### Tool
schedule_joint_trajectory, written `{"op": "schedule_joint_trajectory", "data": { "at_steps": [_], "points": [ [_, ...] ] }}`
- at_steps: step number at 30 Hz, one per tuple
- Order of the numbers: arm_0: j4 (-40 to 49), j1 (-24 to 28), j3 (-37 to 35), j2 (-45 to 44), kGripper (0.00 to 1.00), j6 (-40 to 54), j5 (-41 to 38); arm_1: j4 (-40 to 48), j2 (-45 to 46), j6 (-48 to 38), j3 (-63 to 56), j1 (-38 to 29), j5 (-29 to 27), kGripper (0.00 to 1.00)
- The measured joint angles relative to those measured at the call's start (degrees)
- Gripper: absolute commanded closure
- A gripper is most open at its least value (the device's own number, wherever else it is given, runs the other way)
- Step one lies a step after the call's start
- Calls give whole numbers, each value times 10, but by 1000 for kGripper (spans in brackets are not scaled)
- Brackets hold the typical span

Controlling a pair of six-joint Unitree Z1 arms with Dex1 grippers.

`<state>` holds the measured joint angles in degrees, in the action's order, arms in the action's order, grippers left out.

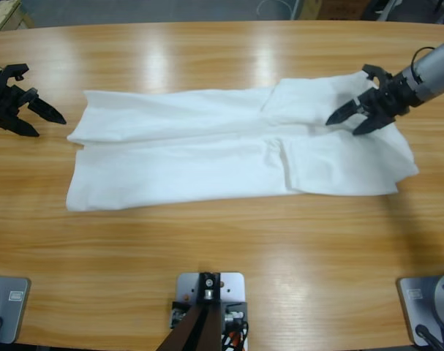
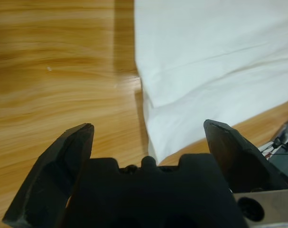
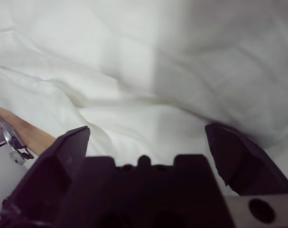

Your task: Fold clothes

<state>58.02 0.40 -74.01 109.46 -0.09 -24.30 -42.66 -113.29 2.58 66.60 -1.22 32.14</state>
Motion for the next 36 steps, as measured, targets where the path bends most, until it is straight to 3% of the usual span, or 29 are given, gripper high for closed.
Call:
{"op": "schedule_joint_trajectory", "data": {
  "at_steps": [6, 9, 12, 23, 36],
  "points": [
    [-53, -57, 7, -7, 101, -33, -81, 0, 4, 1, -5, 3, 0, 0],
    [-114, -112, 8, -14, 101, -68, -96, -10, 18, 1, -5, 3, 0, 0],
    [-151, -134, 13, -9, 105, -82, -97, -29, 45, 1, -5, 3, 0, 0],
    [-255, -138, 105, 53, 105, -123, -89, -102, 137, 1, 9, -8, 0, 0],
    [-276, -144, 204, -45, 110, -124, -88, -111, 142, 1, 21, -29, 0, 0]
  ]
}}
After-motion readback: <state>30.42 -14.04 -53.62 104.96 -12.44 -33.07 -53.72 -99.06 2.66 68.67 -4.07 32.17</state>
